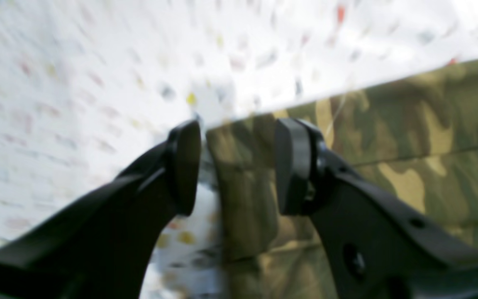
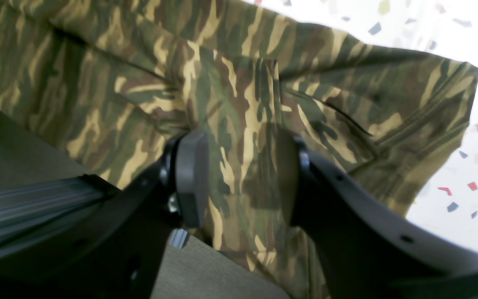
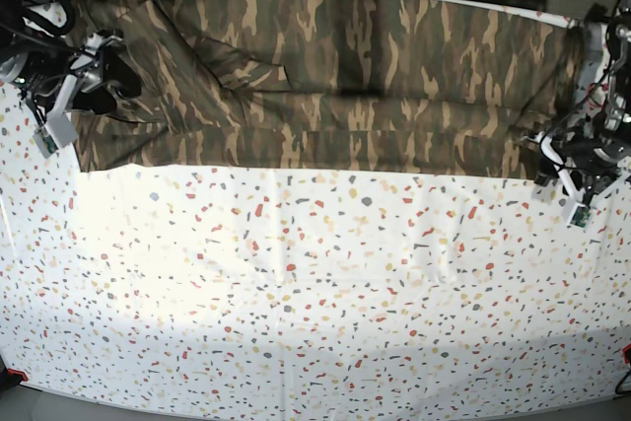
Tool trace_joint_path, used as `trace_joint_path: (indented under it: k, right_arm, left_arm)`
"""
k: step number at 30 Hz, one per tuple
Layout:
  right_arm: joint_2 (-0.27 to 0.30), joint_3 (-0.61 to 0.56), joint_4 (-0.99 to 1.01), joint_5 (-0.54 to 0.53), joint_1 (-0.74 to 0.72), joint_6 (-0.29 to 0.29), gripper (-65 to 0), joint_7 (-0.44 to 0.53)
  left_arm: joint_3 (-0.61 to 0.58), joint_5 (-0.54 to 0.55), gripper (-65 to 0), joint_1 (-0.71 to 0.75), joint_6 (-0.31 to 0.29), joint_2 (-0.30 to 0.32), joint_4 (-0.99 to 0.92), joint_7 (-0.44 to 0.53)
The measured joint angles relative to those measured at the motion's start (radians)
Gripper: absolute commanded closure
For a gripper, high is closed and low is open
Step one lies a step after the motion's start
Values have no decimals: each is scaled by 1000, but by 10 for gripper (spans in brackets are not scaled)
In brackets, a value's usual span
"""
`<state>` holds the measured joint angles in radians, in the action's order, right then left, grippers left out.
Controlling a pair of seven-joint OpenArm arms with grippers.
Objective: Fold the T-shirt properly
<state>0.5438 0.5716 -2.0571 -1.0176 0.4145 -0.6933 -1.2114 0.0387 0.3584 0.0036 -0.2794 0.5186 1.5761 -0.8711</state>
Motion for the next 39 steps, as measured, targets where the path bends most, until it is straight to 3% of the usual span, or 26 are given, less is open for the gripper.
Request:
trace_joint_path:
  k: [4,8,19,28,32,35,39]
  right_arm:
    - [0,0,0,0,1,0,-271,3]
    - [0,0,0,0,1,0,-271,2]
    - [0,0,0,-3,0,0,-271,3]
    - [0,0,0,-3,1,0,-271,23]
    - [-7,0,6,101,-10,0,-270,204]
    - [-32,-10,26,219,-70,0,-270,215]
    - [-55,-61,51,287,-192,0,-270,198]
  left_arm:
    - [-1,-8,-281,-49,-3,-59,-170,-71]
    - [1,-43,-281,-64,-7,-68,-190,-96]
    - [0,-73,-281,-53,0,-31,-78,-298]
    - [0,-41,-281,-50,0,-32,-6,-284]
    - [-2,139,-281,-50,-8,-34,6,-252]
    - [-2,106,-281,-51,-8,-39,6,-179]
    - [-2,-3,-281,-50,-9,-39,5,-148]
